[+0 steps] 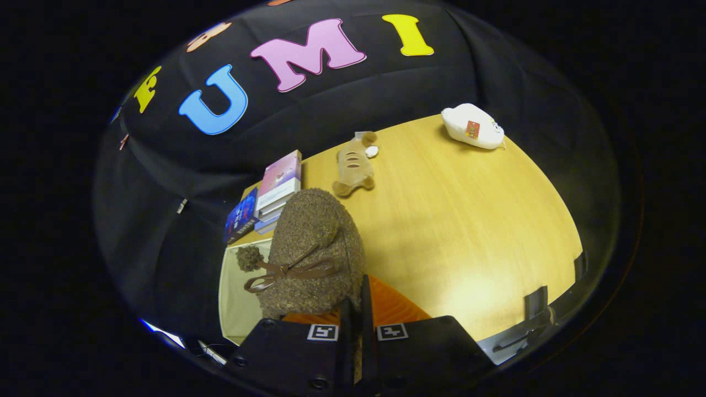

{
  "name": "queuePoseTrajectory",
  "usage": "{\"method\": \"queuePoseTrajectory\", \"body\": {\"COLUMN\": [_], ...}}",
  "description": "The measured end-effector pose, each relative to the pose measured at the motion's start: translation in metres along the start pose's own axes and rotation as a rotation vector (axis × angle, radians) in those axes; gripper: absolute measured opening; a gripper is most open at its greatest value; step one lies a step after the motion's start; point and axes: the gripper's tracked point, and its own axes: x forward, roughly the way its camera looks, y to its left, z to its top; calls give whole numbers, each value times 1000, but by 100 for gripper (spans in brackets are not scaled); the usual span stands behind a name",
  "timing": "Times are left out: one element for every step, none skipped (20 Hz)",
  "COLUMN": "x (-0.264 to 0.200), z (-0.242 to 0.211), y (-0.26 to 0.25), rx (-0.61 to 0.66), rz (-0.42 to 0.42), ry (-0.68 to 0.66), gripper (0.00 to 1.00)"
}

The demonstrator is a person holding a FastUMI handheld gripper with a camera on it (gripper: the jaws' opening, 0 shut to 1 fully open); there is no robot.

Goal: Open the storage box then place both shoes into the box .Put the left shoe in first, then the right shoe, with the right side of both shoes facing outward in a uniform manner.

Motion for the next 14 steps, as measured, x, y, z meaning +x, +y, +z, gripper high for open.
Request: {"method": "queuePoseTrajectory", "body": {"x": [0, 0, 2, 6, 11, 16, 27, 35, 44, 52, 59, 66, 72, 76], "z": [-3, -6, -9, -12, -18, -24, -32, -40, -46, -51, -55, -59, -62, -66], "y": [18, 36, 50, 63, 73, 84, 94, 103, 108, 112, 113, 115, 116, 116], "rx": [9, 16, 19, 17, 14, 14, 16, 21, 22, 23, 23, 18, 11, 4], "rz": [20, 38, 51, 56, 56, 56, 59, 58, 56, 44, 30, 17, 4, -9], "ry": [2, 7, 9, 13, 18, 28, 40, 57, 77, 92, 104, 112, 115, 120], "gripper": [11, 11, 10, 11, 11, 11, 11, 10, 11, 11, 11, 11, 11, 11]}}
